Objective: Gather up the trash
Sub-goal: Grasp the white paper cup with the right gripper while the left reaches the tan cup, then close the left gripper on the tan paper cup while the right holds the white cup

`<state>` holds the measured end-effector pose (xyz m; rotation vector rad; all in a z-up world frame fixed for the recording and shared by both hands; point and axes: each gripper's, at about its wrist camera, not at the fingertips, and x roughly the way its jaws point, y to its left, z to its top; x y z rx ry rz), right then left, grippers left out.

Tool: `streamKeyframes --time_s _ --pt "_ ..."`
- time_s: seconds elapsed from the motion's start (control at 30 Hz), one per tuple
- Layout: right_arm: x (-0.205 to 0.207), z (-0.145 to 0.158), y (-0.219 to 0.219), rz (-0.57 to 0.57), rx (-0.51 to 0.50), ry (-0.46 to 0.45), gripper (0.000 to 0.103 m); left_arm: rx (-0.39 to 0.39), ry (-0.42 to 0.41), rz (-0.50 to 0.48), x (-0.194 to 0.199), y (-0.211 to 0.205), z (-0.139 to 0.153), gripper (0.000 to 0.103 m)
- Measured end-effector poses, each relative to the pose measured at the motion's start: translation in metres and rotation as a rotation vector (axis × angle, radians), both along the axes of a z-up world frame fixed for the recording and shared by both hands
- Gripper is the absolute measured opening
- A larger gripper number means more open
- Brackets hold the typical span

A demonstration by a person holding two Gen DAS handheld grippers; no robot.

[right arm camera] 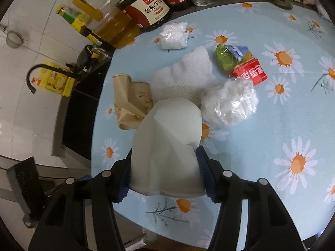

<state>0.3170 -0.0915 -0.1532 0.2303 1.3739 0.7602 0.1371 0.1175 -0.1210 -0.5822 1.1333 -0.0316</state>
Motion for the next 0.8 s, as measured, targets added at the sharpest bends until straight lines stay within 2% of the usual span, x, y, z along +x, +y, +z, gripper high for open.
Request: streamKeyframes --time_s 0.2,0.23,0.27,0.3,0.8 --pt "-0.02 0.01 -0.01 0.005 0.052 0.005 0.057 0.024 -0.033 -0.024 0.016 0.002 0.014 0.066" --pt "-0.024 0.012 -0.011 0.007 0.06 0.005 0.057 0.029 -0.041 -0.029 0.02 0.002 0.017 0.069" --pt "-0.029 0.013 -0.013 0.011 0.069 0.002 0.057 0.042 -0.041 -0.028 0.024 0.002 0.018 0.083" --pt "-0.035 0.015 -0.016 0.014 0.076 -0.004 0.057 0.056 -0.04 -0.019 0.028 0.002 0.019 0.086" --pt "-0.079 0.029 -0.054 -0.026 0.1 -0.114 0.057 0.091 -0.044 -0.092 0.105 -0.012 0.014 0.086"
